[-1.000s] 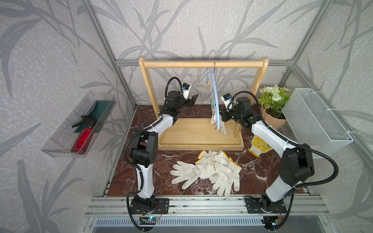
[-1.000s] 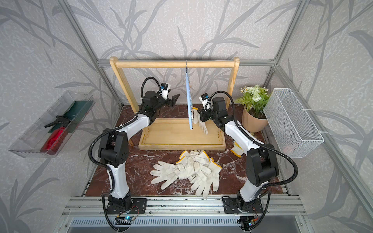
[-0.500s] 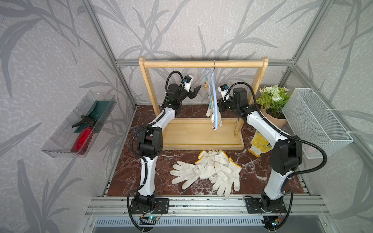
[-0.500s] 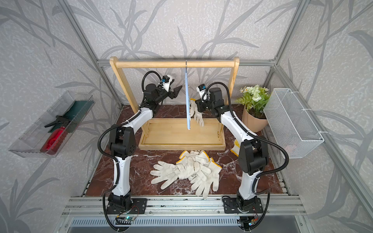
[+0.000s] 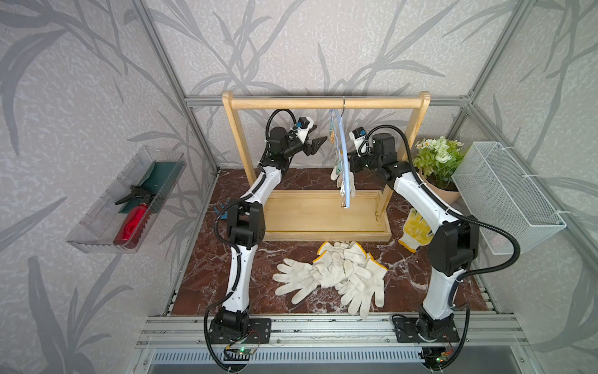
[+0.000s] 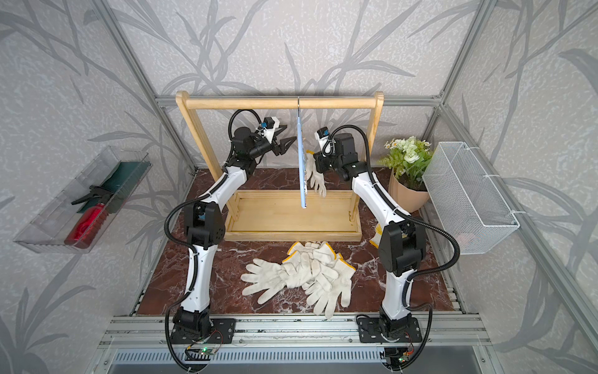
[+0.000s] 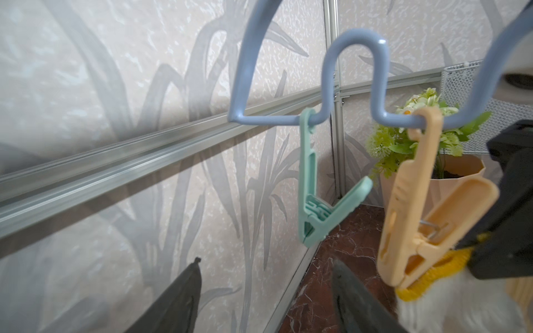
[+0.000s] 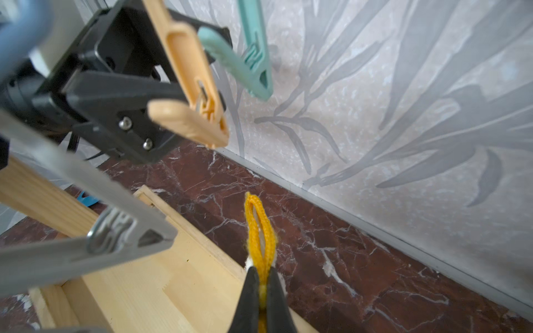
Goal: Clip the gloves onto a hanger to dry
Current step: Open the clamp at the hanger.
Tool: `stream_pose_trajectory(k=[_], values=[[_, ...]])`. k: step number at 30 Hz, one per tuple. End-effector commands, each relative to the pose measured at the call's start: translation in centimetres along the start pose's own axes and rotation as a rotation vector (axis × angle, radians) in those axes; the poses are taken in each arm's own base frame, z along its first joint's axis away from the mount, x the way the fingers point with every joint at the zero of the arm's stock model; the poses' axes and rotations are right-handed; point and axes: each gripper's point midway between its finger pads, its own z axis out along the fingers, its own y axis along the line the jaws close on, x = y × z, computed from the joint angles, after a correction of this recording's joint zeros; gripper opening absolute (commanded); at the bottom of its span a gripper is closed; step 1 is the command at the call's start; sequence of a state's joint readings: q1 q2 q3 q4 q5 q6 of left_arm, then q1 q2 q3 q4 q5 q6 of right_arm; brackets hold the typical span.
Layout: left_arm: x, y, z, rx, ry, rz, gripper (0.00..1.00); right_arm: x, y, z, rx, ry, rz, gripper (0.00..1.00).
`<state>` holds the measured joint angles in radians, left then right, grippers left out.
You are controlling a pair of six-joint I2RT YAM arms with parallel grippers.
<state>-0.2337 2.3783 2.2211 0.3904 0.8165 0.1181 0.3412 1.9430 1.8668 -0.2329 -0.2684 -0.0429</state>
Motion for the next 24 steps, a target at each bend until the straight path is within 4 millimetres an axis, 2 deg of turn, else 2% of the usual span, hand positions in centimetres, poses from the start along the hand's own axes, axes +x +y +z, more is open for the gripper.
stream_pose_trajectory(k=[1,4,9,15,24], values=[[-1.7,-1.0,-0.1,0.074,-0.023,0.006,0.7,-1.5,-0.5,0.7,0.045,-0.02,-0.028,0.0],[-1.7,-1.0,0.0,0.074,-0.024,-0.007,0.68,-2.8,-0.5,1.6,0.058,-0.04,-0.036,0.0],[-3.0,-1.1,-0.1,0.077,-0.065,-0.023,0.66,-4.8,0.0,2.7,0.058,-0.076,-0.049,0.0],[-3.9,-1.5,-0.3,0.092,-0.081,-0.026,0.66,-6.8,0.4,2.8,0.051,-0.108,-0.066,0.0],[-4.2,-1.9,-0.9,0.087,-0.068,-0.007,0.66,-7.8,1.0,2.4,0.031,-0.136,-0.062,0.0]])
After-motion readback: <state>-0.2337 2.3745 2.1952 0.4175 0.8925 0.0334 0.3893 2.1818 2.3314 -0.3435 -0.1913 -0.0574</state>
